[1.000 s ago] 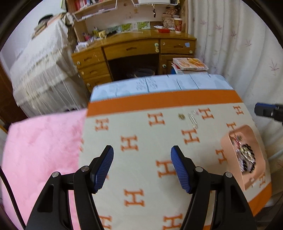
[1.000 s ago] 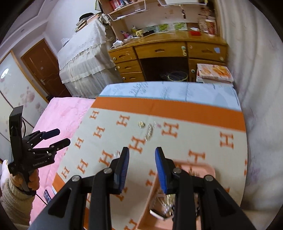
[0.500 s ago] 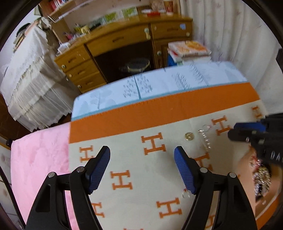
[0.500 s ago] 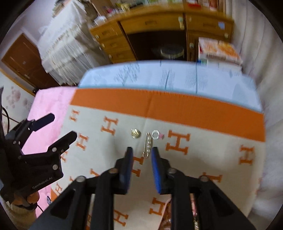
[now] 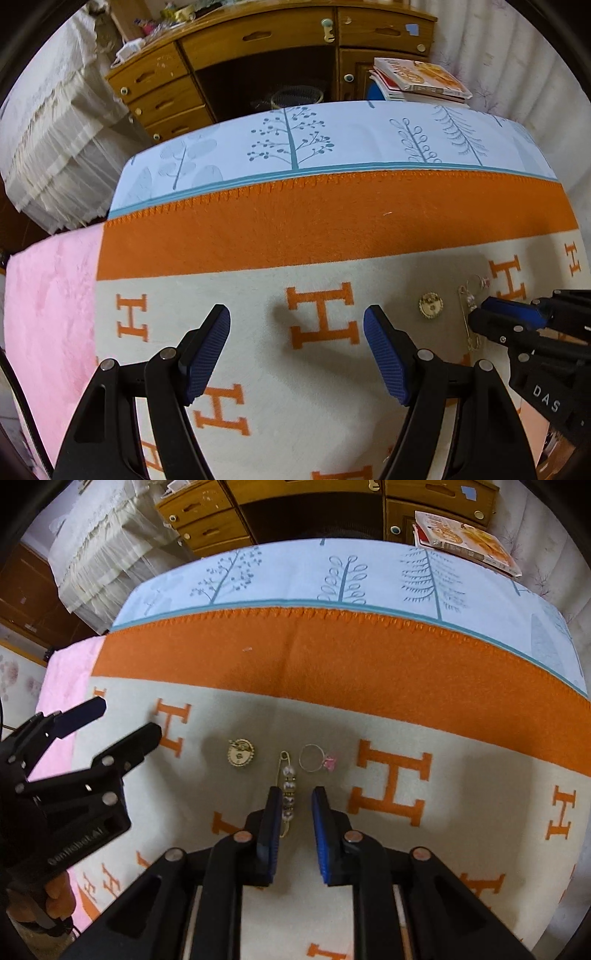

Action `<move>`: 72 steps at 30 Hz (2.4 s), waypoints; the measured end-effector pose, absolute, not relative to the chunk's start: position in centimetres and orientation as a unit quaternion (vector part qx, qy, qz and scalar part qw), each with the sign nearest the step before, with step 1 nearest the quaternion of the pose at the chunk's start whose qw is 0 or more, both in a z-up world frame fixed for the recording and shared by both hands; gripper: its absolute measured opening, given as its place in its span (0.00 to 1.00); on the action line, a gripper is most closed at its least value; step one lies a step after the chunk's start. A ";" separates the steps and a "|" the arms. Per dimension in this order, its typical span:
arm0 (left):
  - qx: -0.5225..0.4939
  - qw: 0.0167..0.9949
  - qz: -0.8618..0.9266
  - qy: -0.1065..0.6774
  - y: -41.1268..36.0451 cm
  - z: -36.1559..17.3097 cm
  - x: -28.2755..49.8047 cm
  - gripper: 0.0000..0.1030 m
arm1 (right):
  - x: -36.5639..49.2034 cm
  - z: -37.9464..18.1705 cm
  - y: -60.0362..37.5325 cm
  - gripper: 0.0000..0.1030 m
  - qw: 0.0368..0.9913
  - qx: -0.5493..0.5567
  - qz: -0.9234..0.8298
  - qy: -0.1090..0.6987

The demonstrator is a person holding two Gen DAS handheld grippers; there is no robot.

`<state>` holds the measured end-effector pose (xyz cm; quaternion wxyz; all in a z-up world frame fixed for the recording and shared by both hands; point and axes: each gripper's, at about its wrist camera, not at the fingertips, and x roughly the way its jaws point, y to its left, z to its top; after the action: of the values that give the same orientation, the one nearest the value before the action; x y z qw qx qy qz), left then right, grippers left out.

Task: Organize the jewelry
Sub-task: 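Grasp the pearl safety pin with the right tool while the left tool grasps the gold pendant, then carry the pin and pendant into the pink tray and open both tools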

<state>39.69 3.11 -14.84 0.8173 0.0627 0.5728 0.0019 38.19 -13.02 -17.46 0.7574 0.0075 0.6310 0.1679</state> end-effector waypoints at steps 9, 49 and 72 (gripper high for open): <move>0.026 0.813 -0.023 0.581 2.0 -15.4 40.4 0.71 | 36.9 -17.6 -13.5 0.07 0.772 -0.026 0.172 0.611; 0.041 0.820 -0.090 0.564 -4.8 -12.1 34.1 0.17 | 32.7 -13.7 -21.8 0.07 0.795 0.157 0.197 0.552; 0.084 0.802 -0.204 0.555 -18.5 -10.5 24.6 0.39 | 21.0 -10.4 -30.9 0.08 0.843 0.077 0.127 0.517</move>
<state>24.58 -18.46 -10.50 0.8017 0.0845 0.5554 -0.2039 20.96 -30.89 -10.40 0.8433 0.0768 0.5166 0.1271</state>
